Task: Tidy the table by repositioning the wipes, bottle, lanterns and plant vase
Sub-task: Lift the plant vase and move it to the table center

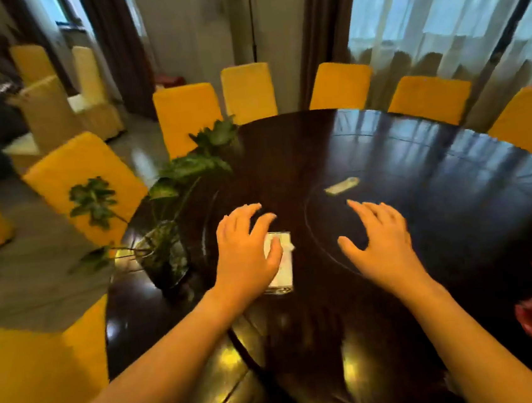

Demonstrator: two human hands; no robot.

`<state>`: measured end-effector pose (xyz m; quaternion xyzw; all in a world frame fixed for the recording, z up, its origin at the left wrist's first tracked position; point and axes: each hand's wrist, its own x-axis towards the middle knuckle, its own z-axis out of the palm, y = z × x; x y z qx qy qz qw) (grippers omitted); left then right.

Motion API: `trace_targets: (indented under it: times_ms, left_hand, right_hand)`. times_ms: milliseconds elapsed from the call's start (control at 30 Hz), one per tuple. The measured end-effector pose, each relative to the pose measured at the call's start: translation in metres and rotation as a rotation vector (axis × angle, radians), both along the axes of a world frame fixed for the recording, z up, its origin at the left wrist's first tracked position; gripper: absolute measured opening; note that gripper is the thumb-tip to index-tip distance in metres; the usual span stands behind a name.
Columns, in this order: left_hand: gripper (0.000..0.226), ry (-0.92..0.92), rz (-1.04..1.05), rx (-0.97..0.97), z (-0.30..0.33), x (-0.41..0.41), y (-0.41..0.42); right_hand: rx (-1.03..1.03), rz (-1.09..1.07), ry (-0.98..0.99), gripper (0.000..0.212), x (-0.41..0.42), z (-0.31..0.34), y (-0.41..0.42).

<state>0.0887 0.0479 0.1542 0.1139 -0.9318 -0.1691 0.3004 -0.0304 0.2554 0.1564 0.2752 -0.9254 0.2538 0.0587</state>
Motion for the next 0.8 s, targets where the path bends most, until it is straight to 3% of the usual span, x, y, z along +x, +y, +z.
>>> trace_targets:
  times_ms: [167, 400, 533, 633, 700, 800]
  left_hand:
    - [0.031, -0.090, 0.113, 0.049, -0.061, 0.040, -0.088]
    - [0.026, -0.049, 0.426, 0.353, -0.140, 0.094, -0.172]
    - [0.091, -0.206, 0.620, 0.578, -0.174, 0.098, -0.211]
    - [0.118, -0.149, 0.607, 0.842, -0.182, 0.083, -0.236]
    - [0.115, -0.077, 0.576, 0.911, -0.185, 0.071, -0.251]
    - [0.087, 0.032, 0.501, 0.759, -0.183, 0.056, -0.261]
  right_hand:
    - [0.044, 0.175, -0.156, 0.070, 0.018, -0.043, -0.120]
    - [-0.020, 0.358, -0.539, 0.079, 0.036, -0.104, -0.250]
    - [-0.159, 0.377, -0.836, 0.082, 0.041, -0.130, -0.317]
    - [-0.161, 0.419, -0.953, 0.111, 0.038, -0.144, -0.354]
    - [-0.147, 0.432, -1.016, 0.120, 0.031, -0.151, -0.372]
    - [-0.146, 0.409, -1.024, 0.119, 0.019, -0.162, -0.392]
